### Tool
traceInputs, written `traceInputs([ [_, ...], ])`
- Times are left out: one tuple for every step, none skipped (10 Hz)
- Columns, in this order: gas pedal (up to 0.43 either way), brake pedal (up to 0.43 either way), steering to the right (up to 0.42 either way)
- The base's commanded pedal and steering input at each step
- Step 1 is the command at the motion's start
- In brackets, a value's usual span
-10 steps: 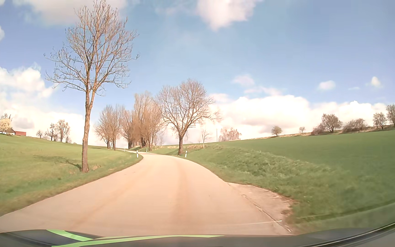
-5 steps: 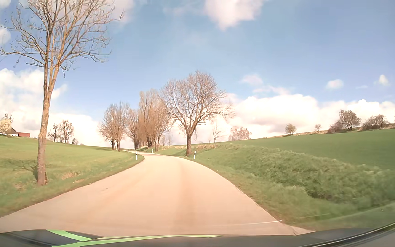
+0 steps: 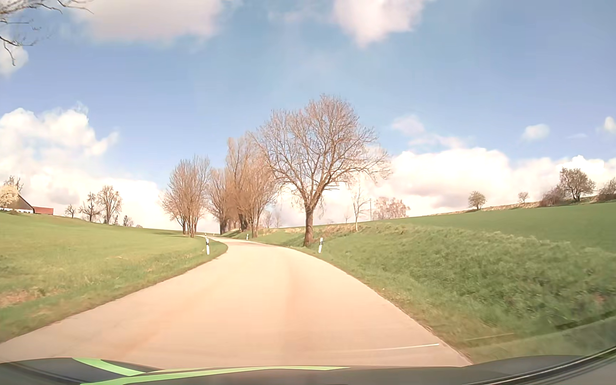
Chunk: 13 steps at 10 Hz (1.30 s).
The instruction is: Follow the waypoints while adhering to traffic rules and regulations
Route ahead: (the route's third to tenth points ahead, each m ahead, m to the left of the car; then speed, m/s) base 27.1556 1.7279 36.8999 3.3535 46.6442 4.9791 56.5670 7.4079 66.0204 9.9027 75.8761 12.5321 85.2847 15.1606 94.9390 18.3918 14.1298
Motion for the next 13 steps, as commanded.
traceInputs([
  [0.339, 0.000, -0.021],
  [0.339, 0.000, -0.020],
  [0.339, 0.000, -0.019],
  [0.339, 0.000, -0.019],
  [0.339, 0.000, -0.019],
  [0.339, 0.000, -0.019],
  [0.339, 0.000, -0.019],
  [0.339, 0.000, -0.019],
  [0.339, 0.000, -0.019],
  [0.339, 0.000, -0.019],
  [0.339, 0.000, -0.019],
  [0.339, 0.000, -0.020],
  [0.339, 0.000, -0.020],
])
